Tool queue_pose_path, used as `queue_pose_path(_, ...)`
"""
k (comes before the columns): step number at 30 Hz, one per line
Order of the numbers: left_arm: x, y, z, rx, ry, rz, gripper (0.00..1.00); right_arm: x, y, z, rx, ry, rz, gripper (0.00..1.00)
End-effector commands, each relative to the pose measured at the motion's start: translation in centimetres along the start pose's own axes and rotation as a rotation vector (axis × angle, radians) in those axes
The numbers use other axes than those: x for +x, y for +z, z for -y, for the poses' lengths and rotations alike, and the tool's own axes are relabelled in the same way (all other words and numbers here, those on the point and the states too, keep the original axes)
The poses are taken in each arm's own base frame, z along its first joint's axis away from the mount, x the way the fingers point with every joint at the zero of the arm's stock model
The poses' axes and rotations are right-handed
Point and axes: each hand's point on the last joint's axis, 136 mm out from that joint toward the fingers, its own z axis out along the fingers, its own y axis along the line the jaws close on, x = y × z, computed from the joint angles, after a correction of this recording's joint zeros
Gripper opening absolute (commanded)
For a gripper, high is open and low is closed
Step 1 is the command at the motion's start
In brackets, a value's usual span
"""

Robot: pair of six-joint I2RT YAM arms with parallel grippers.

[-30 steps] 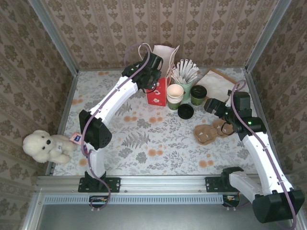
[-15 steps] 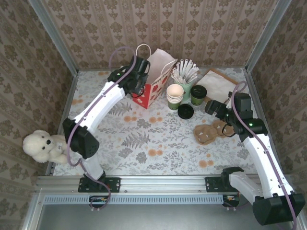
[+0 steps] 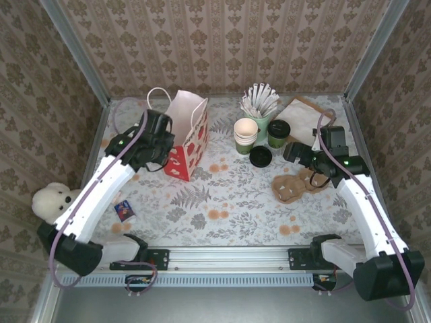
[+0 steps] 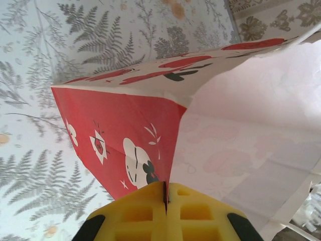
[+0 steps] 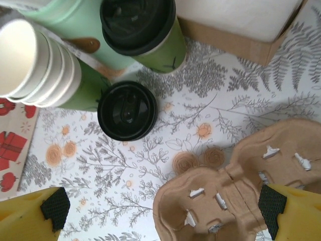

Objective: Pack the takeout coffee

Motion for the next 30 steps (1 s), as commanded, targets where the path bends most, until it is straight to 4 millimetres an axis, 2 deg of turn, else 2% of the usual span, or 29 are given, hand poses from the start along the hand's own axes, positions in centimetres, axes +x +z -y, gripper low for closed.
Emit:
queue_pose_path(1, 0.0, -1.7, -2.9, -0.028, 0.085, -0.021, 0.00, 1.9, 0.8, 0.3, 0.001, -0.004, -0.107, 1.00)
queue_pose_path(10, 0.3, -5.4, -5.3, 0.106, 0.165, -0.121, 0.00, 5.9, 4.0, 2.9, 0.100, 0.044, -0.272, 1.00)
queue_pose_path(12, 1.3, -5.8, -5.3, 0.127, 0.223, -0.188, 0.00, 6.4, 4.7, 4.0, 0.148, 0.042, -0.282, 1.00)
queue_pose_path(14, 2.9, -5.8, -4.9, 0.159, 0.301, -0.283, 0.00, 6.4, 5.5, 4.7, 0.183, 0.044, -0.277, 1.00)
queue_pose_path(17, 5.1, -5.3, -4.5, 0.188, 0.382, -0.417, 0.00, 6.4, 6.7, 4.8, 0.175, 0.032, -0.271, 1.00)
queue_pose_path(19, 6.1, -4.7, -4.2, 0.199, 0.423, -0.477, 0.00, 6.1, 7.3, 5.1, 0.192, 0.012, -0.267, 1.00)
queue_pose_path(22, 7.4, -4.8, -2.5, 0.281, 0.475, -0.560, 0.00, 6.0, 8.1, 5.3, 0.193, -0.030, -0.274, 1.00)
queue_pose_path(25, 8.0, -5.3, -1.7, 0.316, 0.541, -0.600, 0.00, 6.4, 8.8, 5.3, 0.179, -0.053, -0.295, 1.00)
queue_pose_path(30, 8.4, -5.7, -2.5, 0.301, 0.631, -0.658, 0.00, 7.6, 9.4, 4.9, 0.146, -0.017, -0.328, 1.00)
